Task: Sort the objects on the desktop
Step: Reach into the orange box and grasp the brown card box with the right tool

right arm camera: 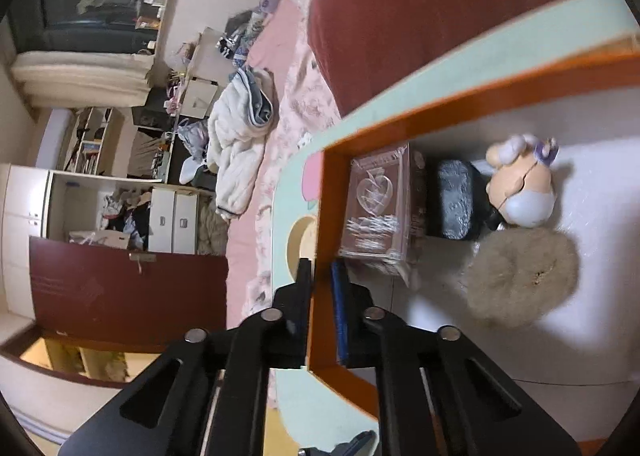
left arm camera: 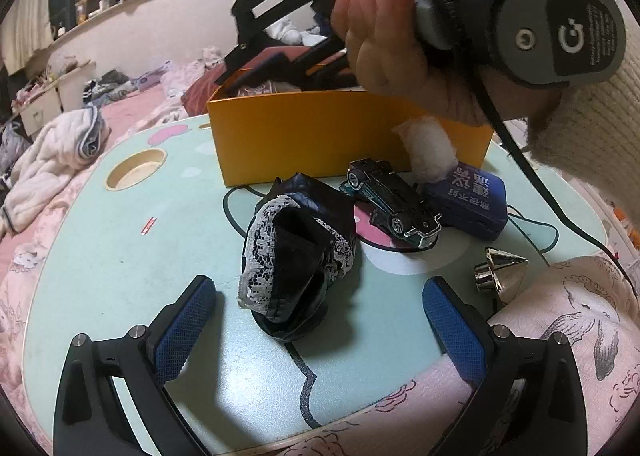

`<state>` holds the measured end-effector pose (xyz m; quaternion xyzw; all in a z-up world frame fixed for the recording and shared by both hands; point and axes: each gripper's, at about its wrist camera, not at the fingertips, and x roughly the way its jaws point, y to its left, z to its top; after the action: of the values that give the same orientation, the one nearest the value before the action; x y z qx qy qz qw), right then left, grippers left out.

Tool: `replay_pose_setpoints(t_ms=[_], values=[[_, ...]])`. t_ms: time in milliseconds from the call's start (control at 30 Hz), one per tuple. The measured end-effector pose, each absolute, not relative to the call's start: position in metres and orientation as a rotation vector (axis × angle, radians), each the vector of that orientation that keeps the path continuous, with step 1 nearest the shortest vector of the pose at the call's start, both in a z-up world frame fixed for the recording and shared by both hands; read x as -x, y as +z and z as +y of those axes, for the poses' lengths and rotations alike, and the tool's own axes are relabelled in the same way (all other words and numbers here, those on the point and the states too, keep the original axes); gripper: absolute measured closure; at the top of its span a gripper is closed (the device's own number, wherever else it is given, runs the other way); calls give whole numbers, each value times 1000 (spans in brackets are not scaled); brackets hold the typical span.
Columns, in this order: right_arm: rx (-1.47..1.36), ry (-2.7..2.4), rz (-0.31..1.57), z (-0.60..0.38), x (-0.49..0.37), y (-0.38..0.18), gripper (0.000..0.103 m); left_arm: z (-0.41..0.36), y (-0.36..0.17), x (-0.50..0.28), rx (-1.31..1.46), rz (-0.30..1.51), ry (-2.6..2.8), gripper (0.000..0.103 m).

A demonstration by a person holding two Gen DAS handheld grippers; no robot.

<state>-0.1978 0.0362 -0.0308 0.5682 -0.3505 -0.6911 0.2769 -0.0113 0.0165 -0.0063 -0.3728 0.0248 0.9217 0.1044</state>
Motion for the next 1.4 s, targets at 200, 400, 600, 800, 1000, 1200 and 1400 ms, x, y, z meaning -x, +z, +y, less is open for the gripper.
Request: replay_pose_setpoints(t_ms=[200,400,600,800,1000,1200,1400], values=[[-1412,-1896,-920,53,187,-9,103,16,-7,11,1099,72,2718,0],[-1276,-1887,-888,89,142,24,103,18,-6,12,1098,71,2719,0],[-1221,-1935,-797,140,77,31,103,19,-6,13,1099,70,2719,0],[-1300,-1990,-699,130,77,18,85,18,-8,13,1104,77,2723,0],[-1419,-2073,-493,70,139,22,56,19,-7,13,1102,76,2723,0],[-1645,-2132,-386,33,182,-18,56,18,-8,14,1101,77,2724,0],[-1716,-2143,-214,9,187,-40,55,17,-8,16,1095,68,2723,0]])
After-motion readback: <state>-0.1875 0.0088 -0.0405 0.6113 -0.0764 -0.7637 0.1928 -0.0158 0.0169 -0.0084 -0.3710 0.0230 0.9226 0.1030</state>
